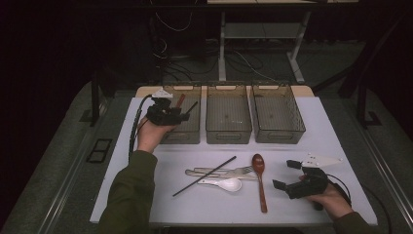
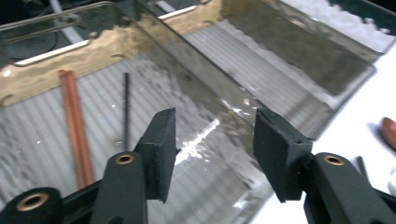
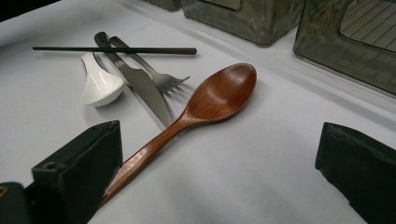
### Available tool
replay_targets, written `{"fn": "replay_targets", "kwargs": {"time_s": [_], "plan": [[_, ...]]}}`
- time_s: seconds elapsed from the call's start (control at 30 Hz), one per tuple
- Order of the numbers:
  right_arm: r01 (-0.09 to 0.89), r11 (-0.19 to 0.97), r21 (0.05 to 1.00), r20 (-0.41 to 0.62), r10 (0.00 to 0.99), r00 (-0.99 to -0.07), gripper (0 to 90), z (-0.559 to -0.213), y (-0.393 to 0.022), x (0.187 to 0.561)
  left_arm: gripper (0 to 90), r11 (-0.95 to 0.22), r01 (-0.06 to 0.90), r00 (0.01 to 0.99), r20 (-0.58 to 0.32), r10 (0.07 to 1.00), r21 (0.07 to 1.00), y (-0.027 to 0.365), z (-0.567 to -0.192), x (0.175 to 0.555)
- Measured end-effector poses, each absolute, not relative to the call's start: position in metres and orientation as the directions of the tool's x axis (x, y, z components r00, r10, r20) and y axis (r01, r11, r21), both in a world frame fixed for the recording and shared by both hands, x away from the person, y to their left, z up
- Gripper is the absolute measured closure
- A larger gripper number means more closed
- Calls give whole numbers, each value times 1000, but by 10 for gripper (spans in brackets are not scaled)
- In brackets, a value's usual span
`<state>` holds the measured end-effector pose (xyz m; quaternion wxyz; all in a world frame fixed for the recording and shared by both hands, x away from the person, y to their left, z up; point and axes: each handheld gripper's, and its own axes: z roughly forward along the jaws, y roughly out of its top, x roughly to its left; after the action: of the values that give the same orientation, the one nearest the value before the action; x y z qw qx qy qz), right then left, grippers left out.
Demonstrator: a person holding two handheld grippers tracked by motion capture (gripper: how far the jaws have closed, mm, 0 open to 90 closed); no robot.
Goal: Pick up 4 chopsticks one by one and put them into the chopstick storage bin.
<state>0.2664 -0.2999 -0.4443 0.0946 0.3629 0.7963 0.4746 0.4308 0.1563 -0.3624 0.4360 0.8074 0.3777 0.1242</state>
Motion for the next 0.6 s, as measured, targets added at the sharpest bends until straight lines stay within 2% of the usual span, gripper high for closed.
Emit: {"fn": "replay_targets", "kwargs": {"time_s": [0.23,0.6], "plan": [[486,287,826,193,665,-722,7,-444,-299,266,397,-364,492,719,-134,682,791,152,-363,405],[453,345,822,158,625,-764,7,-447,-292,265,330,-358,468,740,-137,659,808,148,-375,369]]}}
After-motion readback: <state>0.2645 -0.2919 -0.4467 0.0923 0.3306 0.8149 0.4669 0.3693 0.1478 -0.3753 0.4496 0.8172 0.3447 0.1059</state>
